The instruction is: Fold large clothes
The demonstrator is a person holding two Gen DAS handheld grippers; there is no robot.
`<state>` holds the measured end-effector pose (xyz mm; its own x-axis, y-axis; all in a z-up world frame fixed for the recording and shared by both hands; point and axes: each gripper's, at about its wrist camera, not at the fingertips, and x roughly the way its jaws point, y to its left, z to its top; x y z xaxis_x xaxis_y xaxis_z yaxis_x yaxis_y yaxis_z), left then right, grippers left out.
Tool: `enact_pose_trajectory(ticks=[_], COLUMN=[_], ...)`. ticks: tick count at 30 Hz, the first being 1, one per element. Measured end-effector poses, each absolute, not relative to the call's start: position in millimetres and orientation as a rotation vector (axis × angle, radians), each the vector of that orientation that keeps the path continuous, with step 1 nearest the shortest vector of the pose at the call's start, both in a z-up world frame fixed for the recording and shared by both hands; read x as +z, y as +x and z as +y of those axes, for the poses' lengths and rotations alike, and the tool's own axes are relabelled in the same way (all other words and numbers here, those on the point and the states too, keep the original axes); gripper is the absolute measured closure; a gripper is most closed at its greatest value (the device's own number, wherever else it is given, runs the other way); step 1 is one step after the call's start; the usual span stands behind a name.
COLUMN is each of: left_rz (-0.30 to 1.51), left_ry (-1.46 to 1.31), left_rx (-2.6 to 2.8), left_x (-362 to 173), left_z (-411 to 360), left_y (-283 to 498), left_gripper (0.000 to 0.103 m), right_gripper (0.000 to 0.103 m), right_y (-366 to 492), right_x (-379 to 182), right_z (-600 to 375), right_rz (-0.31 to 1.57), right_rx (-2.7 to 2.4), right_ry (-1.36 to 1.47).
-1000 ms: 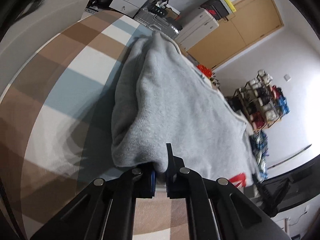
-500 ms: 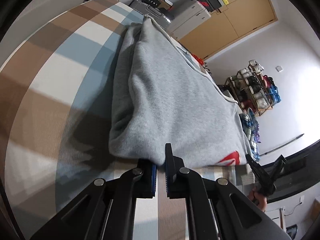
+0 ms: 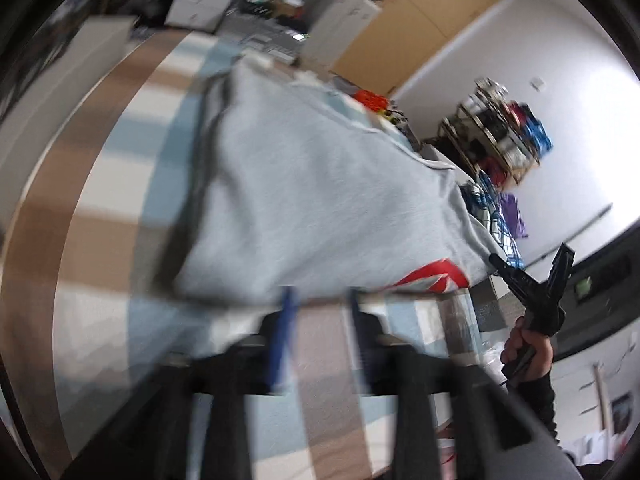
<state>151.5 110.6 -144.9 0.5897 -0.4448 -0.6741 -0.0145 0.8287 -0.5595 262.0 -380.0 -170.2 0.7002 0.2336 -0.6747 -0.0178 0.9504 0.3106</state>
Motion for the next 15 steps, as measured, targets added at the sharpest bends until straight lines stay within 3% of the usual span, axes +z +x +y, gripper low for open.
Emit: enact_pose_trajectory(ticks=[1, 2, 7, 10, 15], left_rz=[0.9, 0.886, 0.88, 0.981, 1.07], left_ry=[-0.546, -0.536, -0.441, -0.445, -0.437], left_rx=[-0.287, -0.303, -0.365, -0.361, -0.34], left_x=[-138.0, -131.7, -123.7, -139.4, -168.4], left_z=[101.7, 92.8, 47.4, 27.2, 14.7], left_y=[161.5, 171.5, 225.4, 260.6, 286.7], left_gripper=[0.027, 0.02, 0.02, 0.02, 0.021], right_gripper=[0.097, 0.096, 0.089, 0.078, 0.073], right_y=[262.0, 261.5, 271.5, 283.1, 298.7], right_x=[-167.7, -166.5, -175.8, -190.0, -210.1], right_z=[-378.9, -379.4, -389.1, -399.4, -402.5], right_rz=[0.778, 0.771, 0.83, 0.902, 1.031], right_rx=[0.155, 0.168, 0.182, 0.159, 0.056], right_ry=[0.312, 0.338, 0.493, 0.574, 0.584])
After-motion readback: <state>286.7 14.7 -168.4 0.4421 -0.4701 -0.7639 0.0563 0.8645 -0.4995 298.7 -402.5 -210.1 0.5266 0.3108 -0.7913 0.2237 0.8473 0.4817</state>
